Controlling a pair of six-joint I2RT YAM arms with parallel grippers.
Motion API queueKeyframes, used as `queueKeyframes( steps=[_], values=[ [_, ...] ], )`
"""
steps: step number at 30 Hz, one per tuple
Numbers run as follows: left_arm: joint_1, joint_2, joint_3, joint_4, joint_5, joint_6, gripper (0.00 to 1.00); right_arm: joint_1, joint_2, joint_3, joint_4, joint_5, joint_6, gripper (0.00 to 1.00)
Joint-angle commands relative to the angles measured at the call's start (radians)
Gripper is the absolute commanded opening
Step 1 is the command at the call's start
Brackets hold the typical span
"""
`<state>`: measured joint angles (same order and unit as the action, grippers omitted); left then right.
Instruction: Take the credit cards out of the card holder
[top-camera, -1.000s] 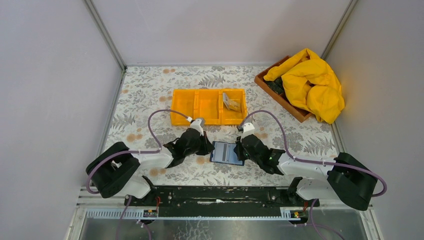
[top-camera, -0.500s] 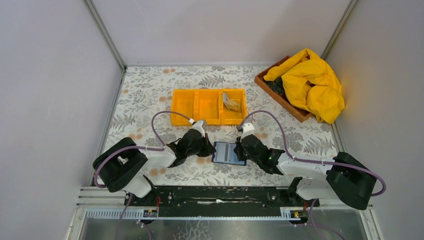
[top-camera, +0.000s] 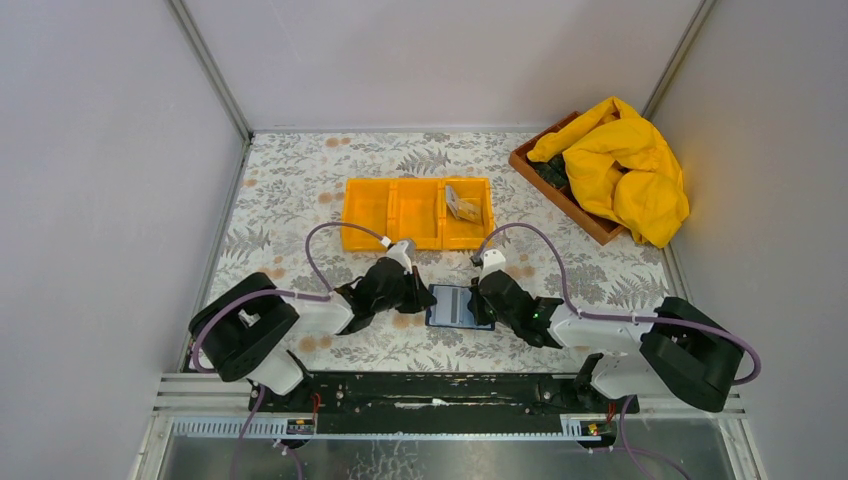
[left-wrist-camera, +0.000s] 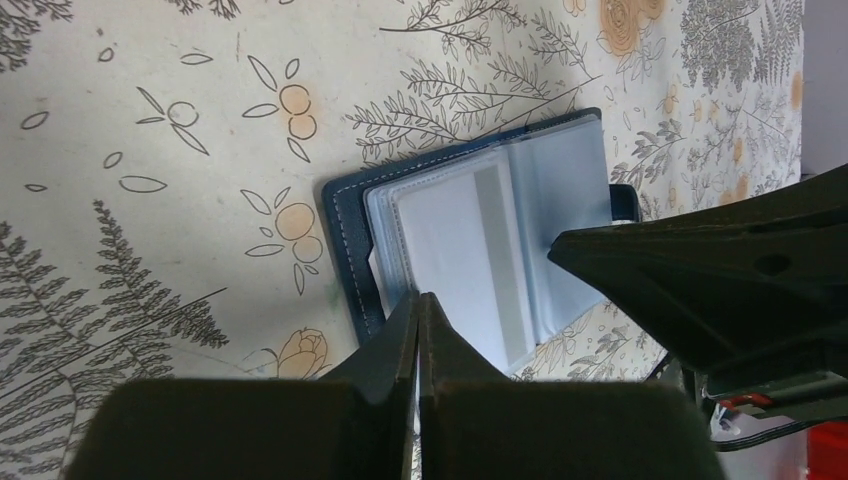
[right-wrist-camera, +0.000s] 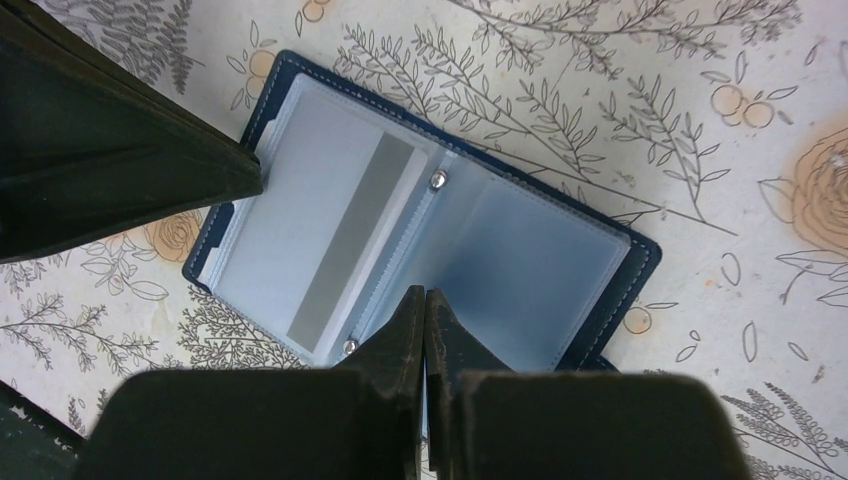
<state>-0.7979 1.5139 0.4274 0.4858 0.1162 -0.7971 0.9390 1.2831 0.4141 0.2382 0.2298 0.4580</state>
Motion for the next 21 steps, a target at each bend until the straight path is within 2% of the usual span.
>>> queueKeyframes(
  steps=[1, 12, 21],
  values=[
    [0.001, 0.024, -0.004, 0.087, 0.025, -0.017, 0.0, 0.003, 0.021, 0.016, 0.033, -0.028, 0.022, 0.0],
    [0.002, 0.037, -0.004, 0.091, 0.031, -0.016, 0.0, 0.004, 0.04, 0.02, 0.045, -0.05, 0.026, 0.0],
    [0.001, 0.138, 0.01, 0.2, 0.087, -0.048, 0.0, 0.003, 0.04, 0.021, 0.043, -0.054, 0.027, 0.0]
  ],
)
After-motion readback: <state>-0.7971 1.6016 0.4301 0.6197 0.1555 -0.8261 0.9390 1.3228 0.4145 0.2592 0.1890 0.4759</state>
